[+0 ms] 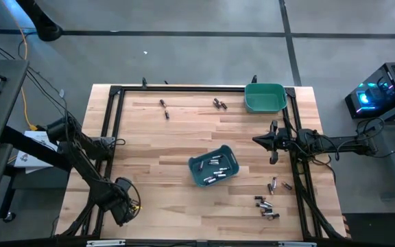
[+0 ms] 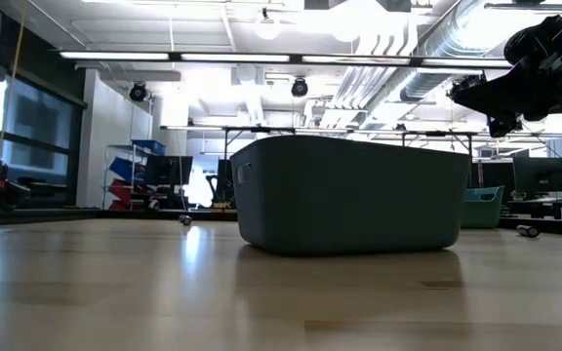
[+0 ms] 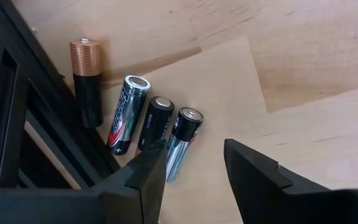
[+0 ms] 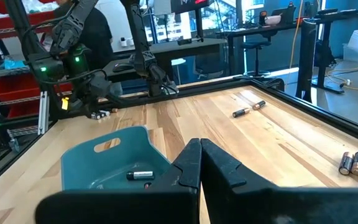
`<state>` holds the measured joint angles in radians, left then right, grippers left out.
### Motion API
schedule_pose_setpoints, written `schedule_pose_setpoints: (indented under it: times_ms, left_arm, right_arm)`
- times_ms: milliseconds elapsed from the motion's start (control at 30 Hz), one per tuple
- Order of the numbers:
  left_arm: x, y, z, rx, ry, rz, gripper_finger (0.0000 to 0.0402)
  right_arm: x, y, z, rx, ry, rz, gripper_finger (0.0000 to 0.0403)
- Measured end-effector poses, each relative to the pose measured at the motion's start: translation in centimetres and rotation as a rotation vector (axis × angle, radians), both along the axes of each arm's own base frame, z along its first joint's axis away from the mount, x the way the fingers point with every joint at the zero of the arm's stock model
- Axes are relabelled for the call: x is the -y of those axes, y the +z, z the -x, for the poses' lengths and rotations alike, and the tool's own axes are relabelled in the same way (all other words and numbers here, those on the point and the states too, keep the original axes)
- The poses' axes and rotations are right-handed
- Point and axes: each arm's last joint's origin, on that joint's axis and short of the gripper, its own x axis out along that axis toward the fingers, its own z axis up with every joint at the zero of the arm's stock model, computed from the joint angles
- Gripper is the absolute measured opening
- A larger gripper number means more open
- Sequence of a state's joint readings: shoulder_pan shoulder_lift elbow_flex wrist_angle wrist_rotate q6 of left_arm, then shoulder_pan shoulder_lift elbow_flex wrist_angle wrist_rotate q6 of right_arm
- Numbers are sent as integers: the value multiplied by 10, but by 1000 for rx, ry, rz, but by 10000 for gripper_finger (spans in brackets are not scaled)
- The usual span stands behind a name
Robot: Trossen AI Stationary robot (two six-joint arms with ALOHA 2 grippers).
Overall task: Sort batteries
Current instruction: Put the silver battery into the blue bin
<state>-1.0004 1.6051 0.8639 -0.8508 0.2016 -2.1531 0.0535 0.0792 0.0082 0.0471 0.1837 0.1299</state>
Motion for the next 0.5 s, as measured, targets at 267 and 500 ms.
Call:
schedule_pose_setpoints:
  times_ms: [267, 500]
  left_arm:
    - [0, 0, -2, 6, -5, 18, 139]
    - [-1, -1, -8, 24, 0, 40, 116]
  right_arm:
    - [0, 0, 0, 0, 0, 0, 0]
    - [0, 0, 0, 0, -1, 0, 0]
